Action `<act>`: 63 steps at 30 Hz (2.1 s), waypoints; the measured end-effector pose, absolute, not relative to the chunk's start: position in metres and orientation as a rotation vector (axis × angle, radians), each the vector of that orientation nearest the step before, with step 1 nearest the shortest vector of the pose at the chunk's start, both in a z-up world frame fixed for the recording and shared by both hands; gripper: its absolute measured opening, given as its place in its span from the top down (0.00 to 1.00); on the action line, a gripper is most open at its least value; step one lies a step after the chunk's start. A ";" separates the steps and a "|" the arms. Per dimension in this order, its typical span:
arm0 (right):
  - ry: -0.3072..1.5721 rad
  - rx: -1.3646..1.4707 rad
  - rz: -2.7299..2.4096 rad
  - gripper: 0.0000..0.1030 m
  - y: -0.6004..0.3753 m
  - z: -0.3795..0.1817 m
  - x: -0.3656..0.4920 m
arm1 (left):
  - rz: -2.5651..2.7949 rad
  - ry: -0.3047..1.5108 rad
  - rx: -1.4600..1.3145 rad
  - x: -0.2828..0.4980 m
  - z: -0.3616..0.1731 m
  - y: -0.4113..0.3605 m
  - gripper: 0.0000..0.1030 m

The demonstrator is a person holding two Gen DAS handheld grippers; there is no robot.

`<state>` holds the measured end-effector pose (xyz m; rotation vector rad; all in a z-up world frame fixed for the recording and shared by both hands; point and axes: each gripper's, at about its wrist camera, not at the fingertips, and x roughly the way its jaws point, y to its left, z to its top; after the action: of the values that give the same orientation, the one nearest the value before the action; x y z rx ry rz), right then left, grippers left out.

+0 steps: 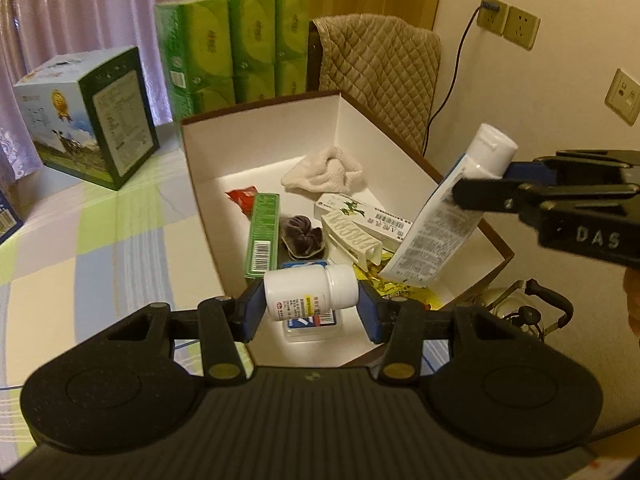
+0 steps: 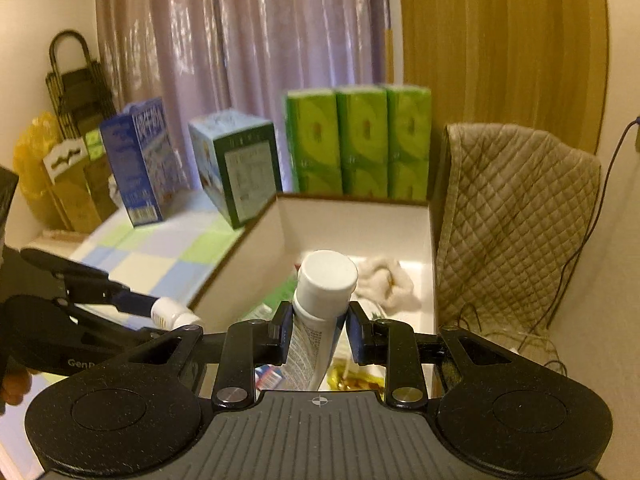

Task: Organize objects
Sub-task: 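Carry the pill bottle and tube over the cardboard box, then lower the bottle and tube into the box and open both tools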

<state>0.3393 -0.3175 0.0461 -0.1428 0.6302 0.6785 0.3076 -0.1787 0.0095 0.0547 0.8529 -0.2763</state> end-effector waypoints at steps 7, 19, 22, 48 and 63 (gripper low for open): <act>0.717 -0.200 0.727 0.75 -0.317 0.023 0.360 | -0.278 0.894 0.066 0.324 -0.006 -0.193 0.57; 0.852 -0.253 0.788 0.75 -0.307 -0.009 0.382 | -0.259 0.941 0.066 0.342 -0.021 -0.195 0.57; 0.873 -0.258 0.802 0.75 -0.302 -0.016 0.386 | -0.255 0.945 0.065 0.344 -0.022 -0.195 0.57; 0.879 -0.093 0.716 0.53 -0.323 -0.019 0.392 | -0.259 0.981 0.078 0.348 -0.029 -0.202 0.57; 0.866 -0.049 0.694 0.52 -0.334 -0.015 0.389 | -0.233 1.012 0.076 0.348 -0.030 -0.204 0.32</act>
<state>0.3888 -0.3337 -0.0150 -0.0495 0.8663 0.6942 0.3484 -0.2036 -0.0295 0.0761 1.0119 -0.2334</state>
